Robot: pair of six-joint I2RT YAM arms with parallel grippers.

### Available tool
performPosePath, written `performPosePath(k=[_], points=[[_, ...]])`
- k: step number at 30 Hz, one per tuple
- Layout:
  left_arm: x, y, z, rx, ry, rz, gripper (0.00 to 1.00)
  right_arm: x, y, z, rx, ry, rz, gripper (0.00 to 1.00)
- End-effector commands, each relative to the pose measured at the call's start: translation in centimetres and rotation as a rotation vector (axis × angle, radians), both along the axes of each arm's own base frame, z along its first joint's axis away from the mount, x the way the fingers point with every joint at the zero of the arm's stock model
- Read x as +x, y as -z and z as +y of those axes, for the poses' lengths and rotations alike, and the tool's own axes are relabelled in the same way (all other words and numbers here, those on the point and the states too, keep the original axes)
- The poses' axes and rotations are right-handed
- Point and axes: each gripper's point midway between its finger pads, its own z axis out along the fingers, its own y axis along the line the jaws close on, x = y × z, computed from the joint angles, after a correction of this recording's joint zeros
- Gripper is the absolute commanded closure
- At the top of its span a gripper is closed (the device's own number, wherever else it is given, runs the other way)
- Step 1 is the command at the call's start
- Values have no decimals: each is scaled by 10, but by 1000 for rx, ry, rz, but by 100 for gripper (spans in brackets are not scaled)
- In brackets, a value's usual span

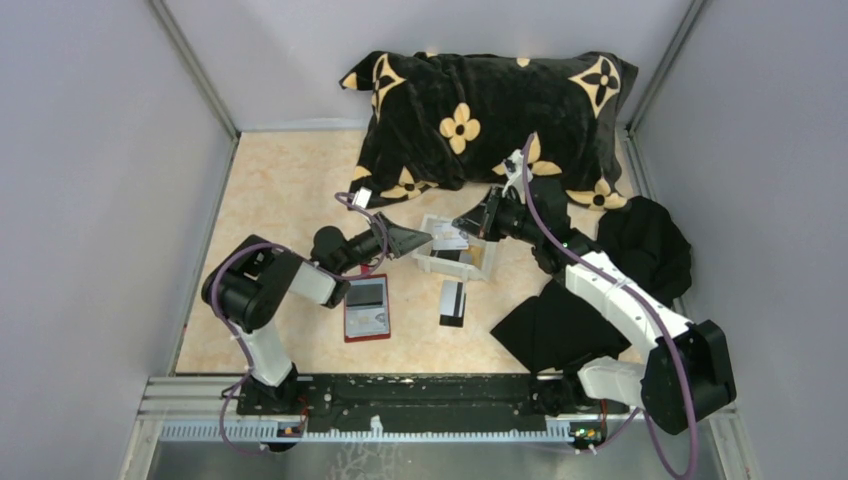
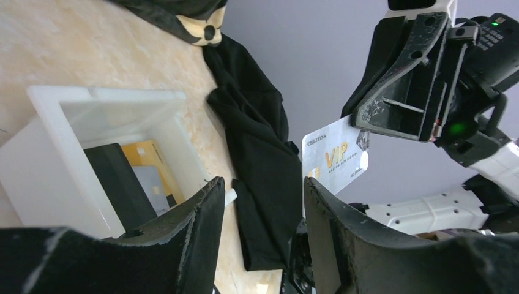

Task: Put the credit cards into the card holder
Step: Pick up the credit card from the storage box.

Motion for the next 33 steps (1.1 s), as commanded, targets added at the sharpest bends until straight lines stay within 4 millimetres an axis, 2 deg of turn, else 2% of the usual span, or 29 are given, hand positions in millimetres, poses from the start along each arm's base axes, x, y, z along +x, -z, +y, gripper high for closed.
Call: performPosePath(k=[1,7,14,22,33], points=[[-17,-28,0,-114,106,-59,44,3,-21,3,78,-22,-65,100],[-21,-29,-2,-136,144,-56,49,5,-18,6,121,-36,-58,100],[-22,-32,0,-182,162,-45,49,8,-6,7,129,-36,-40,100],[-20,-39,9,-187,122,-66,55,11,2,1,117,-16,-34,100],[-22,-48,16,-208,91,-65,55,14,8,0,131,-8,-30,100]])
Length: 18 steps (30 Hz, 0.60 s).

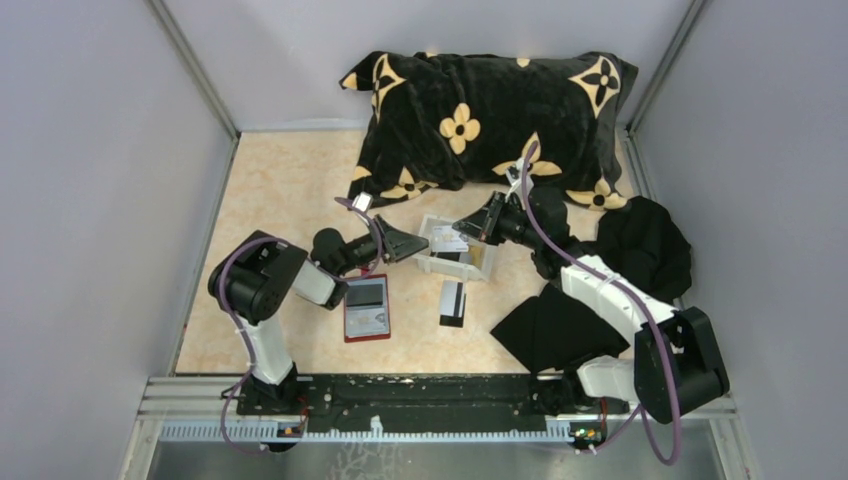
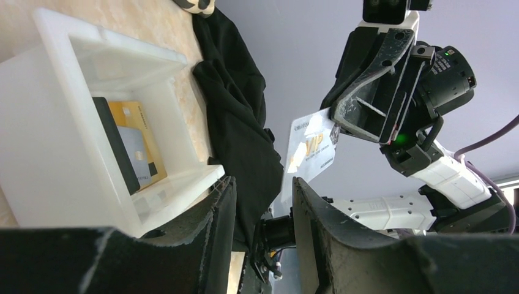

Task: Put the credit cards into the card holder
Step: Pick up the credit card from the storage box.

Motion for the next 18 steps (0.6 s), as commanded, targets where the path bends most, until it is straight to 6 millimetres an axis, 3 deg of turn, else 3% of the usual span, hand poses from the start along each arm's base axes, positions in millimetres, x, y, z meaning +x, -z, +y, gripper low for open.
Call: performPosePath(k=[1,8,18], points=[[-16,-65,11,-150,-4,-268,55,9,-17,1,52,4,-68,100],[-22,-66,13,-169,-23,-222,50,14,-18,6,118,4,-64,100],[-24,-68,-2,-199,-31,-192,46,18,-21,12,224,6,-67,100]])
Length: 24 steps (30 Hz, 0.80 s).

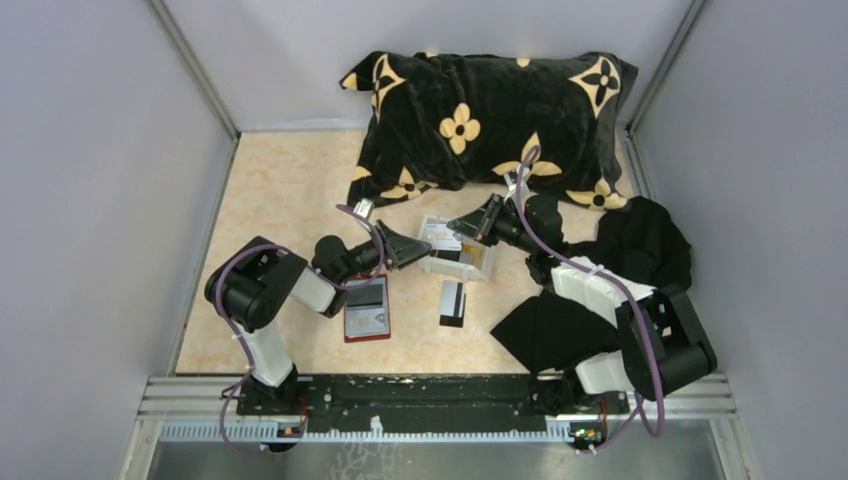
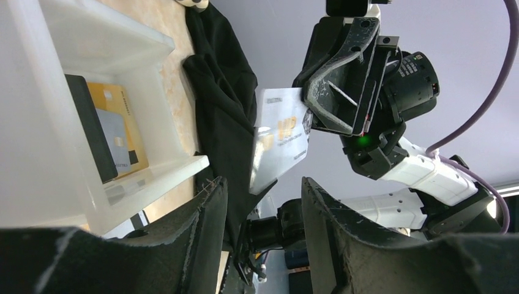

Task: Put the credit cards into the card holder
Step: Pick up the credit card from the storage box.

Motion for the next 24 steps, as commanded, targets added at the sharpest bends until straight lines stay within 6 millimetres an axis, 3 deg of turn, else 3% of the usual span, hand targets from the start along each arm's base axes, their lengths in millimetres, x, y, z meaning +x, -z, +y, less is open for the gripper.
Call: performPosePath(k=[1,14,24], points=[[-8,-62,3,-172,-26,-238,45,8,-32,2,102,7,-102,100],[7,-74,-3,-227,-87,-215,47,7,-31,10,160,5,-104,100],[10,-82,-6,-254,-103,-213,78,8,-29,12,176,12,-103,100]])
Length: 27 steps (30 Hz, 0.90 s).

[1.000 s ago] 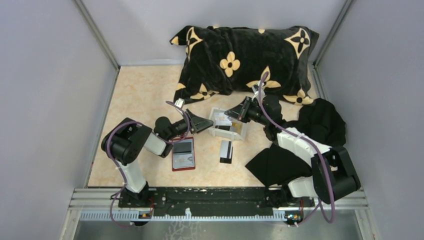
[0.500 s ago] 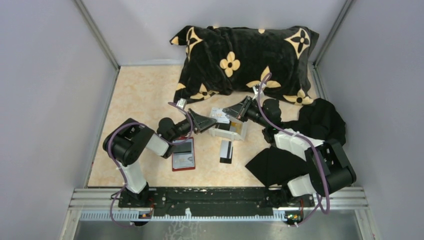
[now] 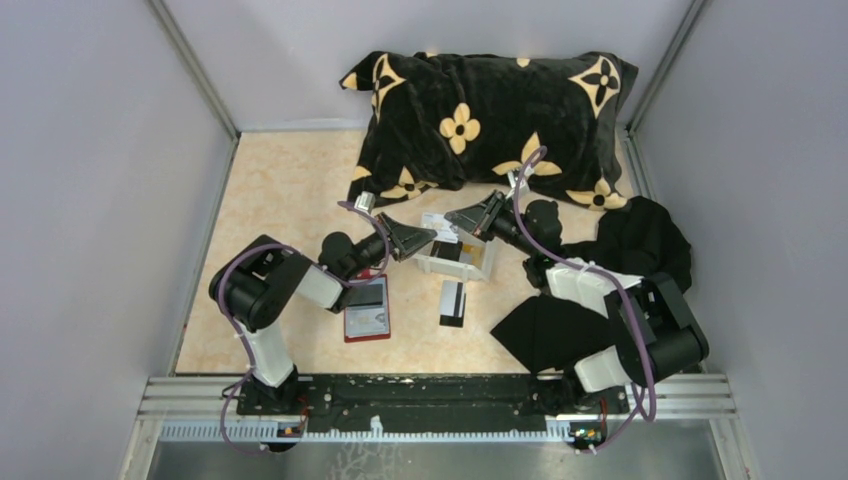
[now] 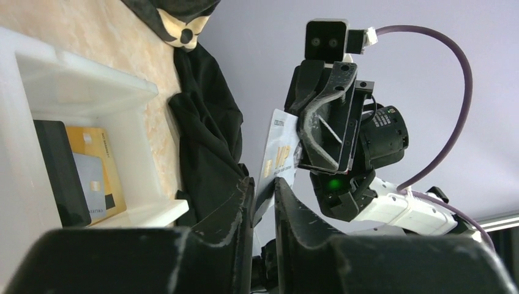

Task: Put the credit cards into the card holder
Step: Pick up the credit card from the storage box.

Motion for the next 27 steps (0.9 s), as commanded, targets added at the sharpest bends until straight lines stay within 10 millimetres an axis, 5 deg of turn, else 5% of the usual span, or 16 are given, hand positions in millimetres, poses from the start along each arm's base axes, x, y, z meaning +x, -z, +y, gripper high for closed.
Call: performPosePath(k=[1,7,12,15,21,27], points=[[-10,-62,8,-170,-21,-234,82,-1,-11,3,39,-11,-55,100],[-12,-65,9,-163,-21,-261,100,-2,-4,5,7,-29,-60,98],[-13,-56,31,-111,-96,-279,100,-5,9,0,-120,-31,-81,65],[-12,-47,44,-55,-147,-278,100,-7,15,-7,-221,-19,-103,57],[-14,-43,63,119,-266,-306,100,-22,23,-4,-470,-32,-167,58],[-16,-39,89,385,-431,-262,100,-50,48,14,-636,-129,-167,83]])
